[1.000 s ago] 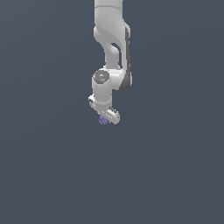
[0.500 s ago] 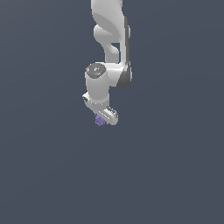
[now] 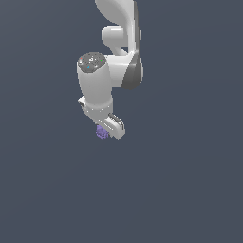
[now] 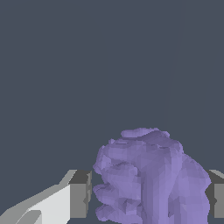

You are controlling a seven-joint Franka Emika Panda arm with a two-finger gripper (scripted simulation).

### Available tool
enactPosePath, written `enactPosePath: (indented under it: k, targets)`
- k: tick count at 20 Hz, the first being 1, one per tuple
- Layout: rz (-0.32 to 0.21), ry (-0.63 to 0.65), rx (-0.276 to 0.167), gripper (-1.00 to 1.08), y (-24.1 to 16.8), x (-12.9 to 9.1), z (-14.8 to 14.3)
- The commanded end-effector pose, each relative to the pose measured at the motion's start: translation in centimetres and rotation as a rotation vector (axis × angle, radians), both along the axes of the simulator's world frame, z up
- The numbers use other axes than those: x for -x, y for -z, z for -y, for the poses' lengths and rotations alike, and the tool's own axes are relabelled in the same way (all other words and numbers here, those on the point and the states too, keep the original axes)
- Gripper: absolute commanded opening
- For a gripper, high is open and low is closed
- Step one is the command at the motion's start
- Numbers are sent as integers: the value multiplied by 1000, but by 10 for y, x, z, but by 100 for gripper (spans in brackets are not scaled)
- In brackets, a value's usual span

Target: Pick up the object and move it to a goal position.

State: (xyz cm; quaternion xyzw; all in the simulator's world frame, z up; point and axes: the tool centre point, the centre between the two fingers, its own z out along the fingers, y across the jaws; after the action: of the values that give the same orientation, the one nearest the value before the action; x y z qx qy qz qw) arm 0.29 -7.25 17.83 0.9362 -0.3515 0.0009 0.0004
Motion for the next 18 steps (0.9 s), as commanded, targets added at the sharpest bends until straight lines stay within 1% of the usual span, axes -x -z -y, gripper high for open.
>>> enactPosePath:
  k: [1, 10, 18]
  targets:
    - [-1, 0, 0, -100, -16, -13, 4]
    - [-1, -1, -1, -100, -62, -52, 14]
    - [-1, -1, -1, -100, -83, -71, 19]
